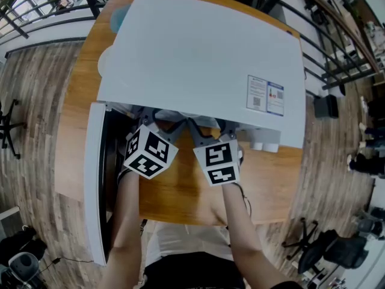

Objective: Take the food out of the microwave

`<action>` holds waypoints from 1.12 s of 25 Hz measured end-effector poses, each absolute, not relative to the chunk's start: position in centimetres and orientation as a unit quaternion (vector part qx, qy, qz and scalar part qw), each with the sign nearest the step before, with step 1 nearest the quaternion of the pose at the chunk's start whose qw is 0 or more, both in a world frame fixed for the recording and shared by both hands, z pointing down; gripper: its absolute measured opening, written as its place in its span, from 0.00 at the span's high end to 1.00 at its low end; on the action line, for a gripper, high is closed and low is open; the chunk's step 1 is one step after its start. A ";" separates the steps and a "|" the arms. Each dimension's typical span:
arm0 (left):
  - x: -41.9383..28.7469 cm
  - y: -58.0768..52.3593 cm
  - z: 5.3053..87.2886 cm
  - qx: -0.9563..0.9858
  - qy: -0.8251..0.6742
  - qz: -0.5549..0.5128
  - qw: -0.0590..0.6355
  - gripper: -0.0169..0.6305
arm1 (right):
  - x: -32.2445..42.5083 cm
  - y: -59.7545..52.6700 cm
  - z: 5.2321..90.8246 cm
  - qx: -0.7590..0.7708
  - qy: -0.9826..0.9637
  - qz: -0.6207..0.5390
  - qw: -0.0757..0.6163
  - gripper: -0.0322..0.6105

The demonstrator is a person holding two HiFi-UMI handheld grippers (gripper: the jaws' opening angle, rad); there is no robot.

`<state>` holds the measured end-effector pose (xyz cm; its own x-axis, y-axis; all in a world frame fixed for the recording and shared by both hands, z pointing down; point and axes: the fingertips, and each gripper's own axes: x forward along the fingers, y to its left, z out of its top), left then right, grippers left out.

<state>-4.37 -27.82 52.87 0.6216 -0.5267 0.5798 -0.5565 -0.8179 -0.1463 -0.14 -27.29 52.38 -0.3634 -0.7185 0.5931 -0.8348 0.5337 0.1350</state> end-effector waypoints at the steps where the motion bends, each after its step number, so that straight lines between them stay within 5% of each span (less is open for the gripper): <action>1: -4.5 -27.7 52.8 0.900 -0.302 0.312 0.026 0.57 | -0.1 -27.2 52.4 0.471 -0.822 0.093 0.308 0.55; 18: -4.2 -26.4 52.7 0.897 -0.339 0.277 0.061 0.62 | 0.3 -25.9 52.4 0.477 -0.824 0.080 0.297 0.55; 28: -4.4 -27.0 52.5 0.895 -0.334 0.292 0.043 0.55 | 0.5 -26.3 52.7 0.475 -0.812 0.064 0.333 0.55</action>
